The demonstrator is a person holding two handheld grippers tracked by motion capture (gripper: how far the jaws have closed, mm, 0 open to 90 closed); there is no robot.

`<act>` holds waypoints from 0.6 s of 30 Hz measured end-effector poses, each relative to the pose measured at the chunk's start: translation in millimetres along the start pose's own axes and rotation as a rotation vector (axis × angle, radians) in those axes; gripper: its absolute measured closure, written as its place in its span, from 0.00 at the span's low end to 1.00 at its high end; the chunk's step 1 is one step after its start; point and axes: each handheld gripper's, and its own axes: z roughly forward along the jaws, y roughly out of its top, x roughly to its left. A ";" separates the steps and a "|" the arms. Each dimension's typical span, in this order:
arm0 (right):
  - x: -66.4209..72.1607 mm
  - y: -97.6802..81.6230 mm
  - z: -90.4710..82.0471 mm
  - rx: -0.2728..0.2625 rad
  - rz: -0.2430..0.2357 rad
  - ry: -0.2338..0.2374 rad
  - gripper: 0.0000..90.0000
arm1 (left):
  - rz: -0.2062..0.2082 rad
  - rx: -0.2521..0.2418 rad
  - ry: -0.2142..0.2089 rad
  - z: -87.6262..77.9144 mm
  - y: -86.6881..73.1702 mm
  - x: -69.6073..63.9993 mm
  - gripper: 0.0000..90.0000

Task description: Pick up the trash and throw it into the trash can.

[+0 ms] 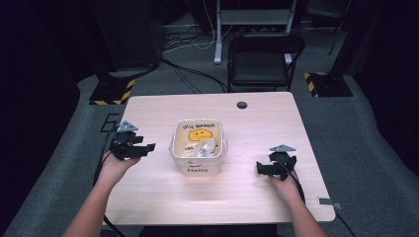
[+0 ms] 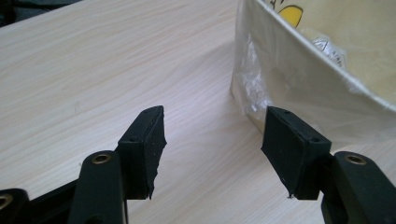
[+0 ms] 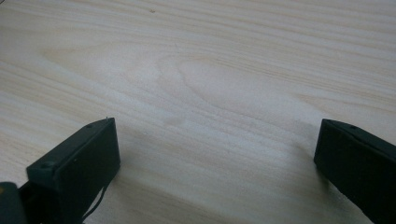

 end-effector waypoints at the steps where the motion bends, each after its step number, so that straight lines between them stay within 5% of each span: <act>1: 0.0 0.0 0.0 0.000 0.000 0.000 0.00 | 0.003 0.003 -0.002 0.6 -3.0 1.5 0.43; 18: 0.0 -0.1 -0.1 0.000 0.000 -0.001 0.00 | -0.035 0.021 0.024 21.1 -56.7 9.1 0.40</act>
